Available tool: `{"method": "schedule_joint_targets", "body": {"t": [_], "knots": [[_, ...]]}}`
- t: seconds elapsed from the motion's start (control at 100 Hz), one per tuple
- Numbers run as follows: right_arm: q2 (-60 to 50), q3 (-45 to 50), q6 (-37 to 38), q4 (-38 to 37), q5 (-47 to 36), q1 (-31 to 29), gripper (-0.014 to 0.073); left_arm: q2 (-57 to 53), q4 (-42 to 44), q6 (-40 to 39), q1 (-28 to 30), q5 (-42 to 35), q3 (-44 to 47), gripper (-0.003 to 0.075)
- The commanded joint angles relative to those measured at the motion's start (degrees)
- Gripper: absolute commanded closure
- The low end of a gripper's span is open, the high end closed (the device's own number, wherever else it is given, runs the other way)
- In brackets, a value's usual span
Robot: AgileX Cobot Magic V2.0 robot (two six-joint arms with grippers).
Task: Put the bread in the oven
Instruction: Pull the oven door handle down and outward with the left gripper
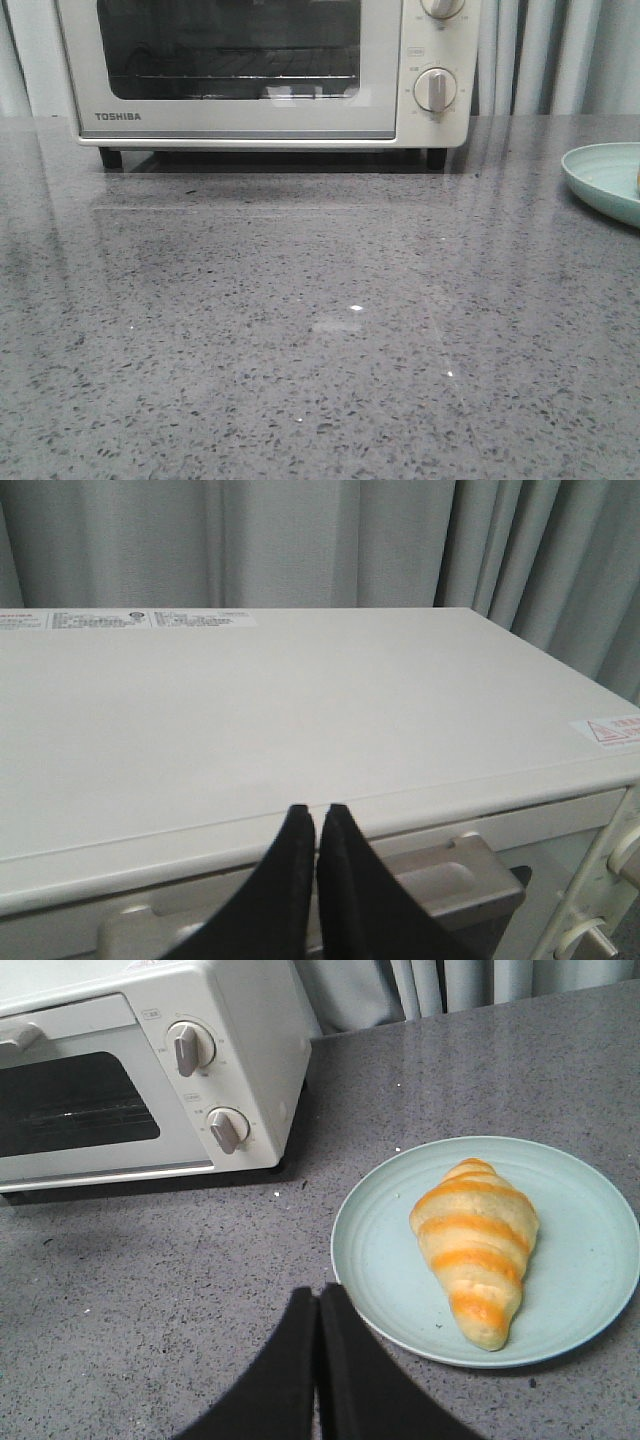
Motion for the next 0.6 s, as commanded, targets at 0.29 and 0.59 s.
{"method": "schedule_joint_targets", "body": {"t": [0.29, 0.59], "knots": [[0.98, -1.91, -0.68, 0.52, -3.73, 0.16, 0.0661, 2.79, 0.37, -0.04, -0.62, -6.09, -2.43, 0.0741], [0.98, -2.13, -0.68, 0.52, -4.06, 0.16, 0.0661, 3.62, 0.37, -0.15, -0.62, 0.78, 0.54, 0.0742]]}}
